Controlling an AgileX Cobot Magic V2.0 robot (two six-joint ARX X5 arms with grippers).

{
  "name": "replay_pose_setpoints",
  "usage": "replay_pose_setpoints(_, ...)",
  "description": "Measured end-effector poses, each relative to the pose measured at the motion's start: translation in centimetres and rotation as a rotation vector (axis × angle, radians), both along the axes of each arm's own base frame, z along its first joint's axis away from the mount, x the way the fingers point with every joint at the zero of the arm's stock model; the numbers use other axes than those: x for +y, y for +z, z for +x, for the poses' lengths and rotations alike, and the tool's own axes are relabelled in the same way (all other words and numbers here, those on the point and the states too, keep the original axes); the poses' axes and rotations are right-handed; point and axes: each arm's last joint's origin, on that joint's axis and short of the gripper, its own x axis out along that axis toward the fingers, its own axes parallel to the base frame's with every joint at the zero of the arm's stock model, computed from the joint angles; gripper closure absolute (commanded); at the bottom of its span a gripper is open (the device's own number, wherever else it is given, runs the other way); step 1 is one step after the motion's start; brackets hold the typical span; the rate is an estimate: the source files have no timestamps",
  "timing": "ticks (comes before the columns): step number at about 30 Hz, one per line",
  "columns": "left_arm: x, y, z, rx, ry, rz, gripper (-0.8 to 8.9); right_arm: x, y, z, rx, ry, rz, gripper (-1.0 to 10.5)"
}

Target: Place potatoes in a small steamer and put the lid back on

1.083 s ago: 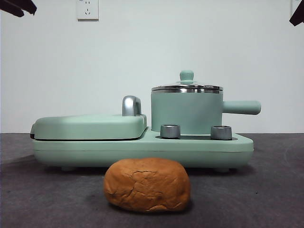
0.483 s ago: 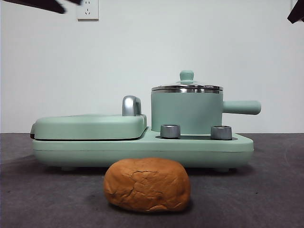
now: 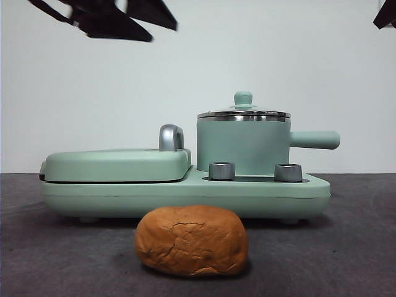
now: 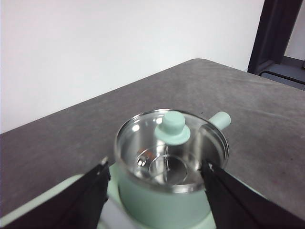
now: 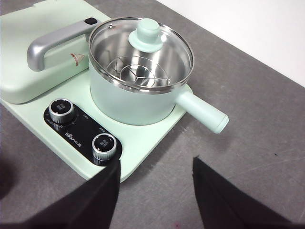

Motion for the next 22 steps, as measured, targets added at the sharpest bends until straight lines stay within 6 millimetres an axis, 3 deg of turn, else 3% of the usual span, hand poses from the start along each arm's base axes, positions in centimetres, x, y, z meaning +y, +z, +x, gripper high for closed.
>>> replay_pose_setpoints(22,-8.7,-2.8,9.4,0.068,-0.070,0.042,5.06,0.0,0.0,0.0,0.002,-0.002,0.004,7.1)
